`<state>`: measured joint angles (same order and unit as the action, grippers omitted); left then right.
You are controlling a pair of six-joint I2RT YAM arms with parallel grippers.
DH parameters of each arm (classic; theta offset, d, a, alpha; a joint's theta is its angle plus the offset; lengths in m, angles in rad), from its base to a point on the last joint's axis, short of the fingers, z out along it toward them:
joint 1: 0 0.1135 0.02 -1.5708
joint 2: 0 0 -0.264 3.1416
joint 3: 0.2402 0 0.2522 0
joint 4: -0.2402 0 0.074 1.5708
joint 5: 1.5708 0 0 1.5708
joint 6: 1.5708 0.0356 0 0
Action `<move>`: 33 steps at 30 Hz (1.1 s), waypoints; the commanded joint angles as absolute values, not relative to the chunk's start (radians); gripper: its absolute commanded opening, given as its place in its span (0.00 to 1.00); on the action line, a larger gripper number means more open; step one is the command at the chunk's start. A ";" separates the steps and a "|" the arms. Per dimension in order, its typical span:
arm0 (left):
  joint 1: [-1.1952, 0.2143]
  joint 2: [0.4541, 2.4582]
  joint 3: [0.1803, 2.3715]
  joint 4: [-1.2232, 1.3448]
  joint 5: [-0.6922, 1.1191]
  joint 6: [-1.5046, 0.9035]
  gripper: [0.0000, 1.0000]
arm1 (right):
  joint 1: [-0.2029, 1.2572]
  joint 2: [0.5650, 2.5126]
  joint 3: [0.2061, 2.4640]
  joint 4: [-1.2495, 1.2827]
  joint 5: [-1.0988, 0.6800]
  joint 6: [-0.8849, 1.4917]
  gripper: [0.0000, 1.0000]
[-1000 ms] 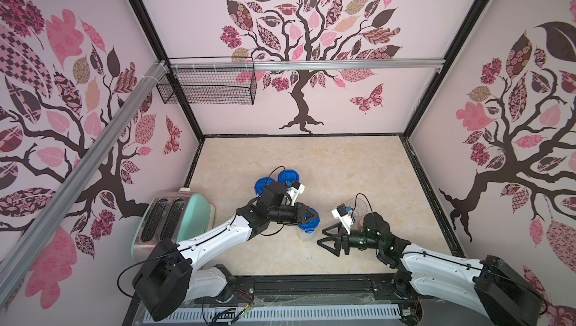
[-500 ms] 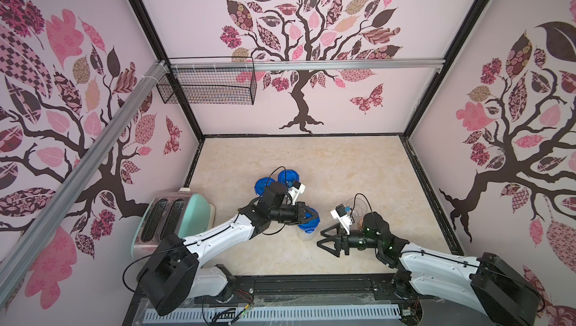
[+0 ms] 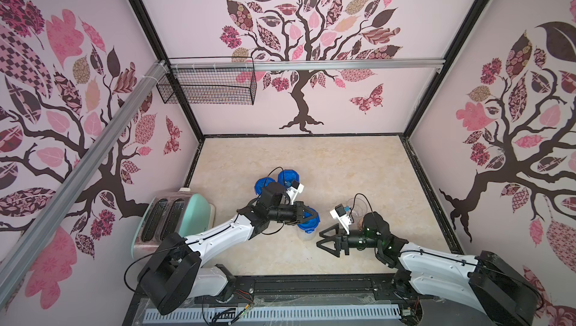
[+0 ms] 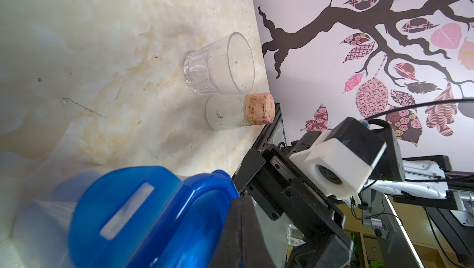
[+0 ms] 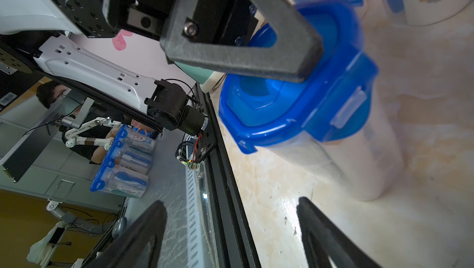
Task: Take out toiletry kits
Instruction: Unfasten the latch on the container.
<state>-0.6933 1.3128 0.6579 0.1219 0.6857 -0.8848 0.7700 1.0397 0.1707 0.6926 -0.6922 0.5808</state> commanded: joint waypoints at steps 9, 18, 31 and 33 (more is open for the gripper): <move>-0.687 1.363 0.616 0.028 0.650 -0.870 0.04 | 0.831 1.054 0.187 0.816 -0.666 0.654 0.83; -0.685 1.365 0.612 0.024 0.650 -0.867 0.04 | 0.843 1.134 0.194 0.964 -0.621 0.757 0.82; -0.687 1.374 0.595 0.037 0.650 -0.869 0.04 | 0.859 1.179 0.198 1.031 -0.577 0.813 0.81; -0.686 1.373 0.592 0.040 0.650 -0.868 0.04 | 0.864 1.185 0.200 1.034 -0.575 0.816 0.81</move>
<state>-0.6888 1.3296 0.6441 0.1703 0.7021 -0.8845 0.8543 1.1744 0.1711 0.9951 -0.5945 0.7994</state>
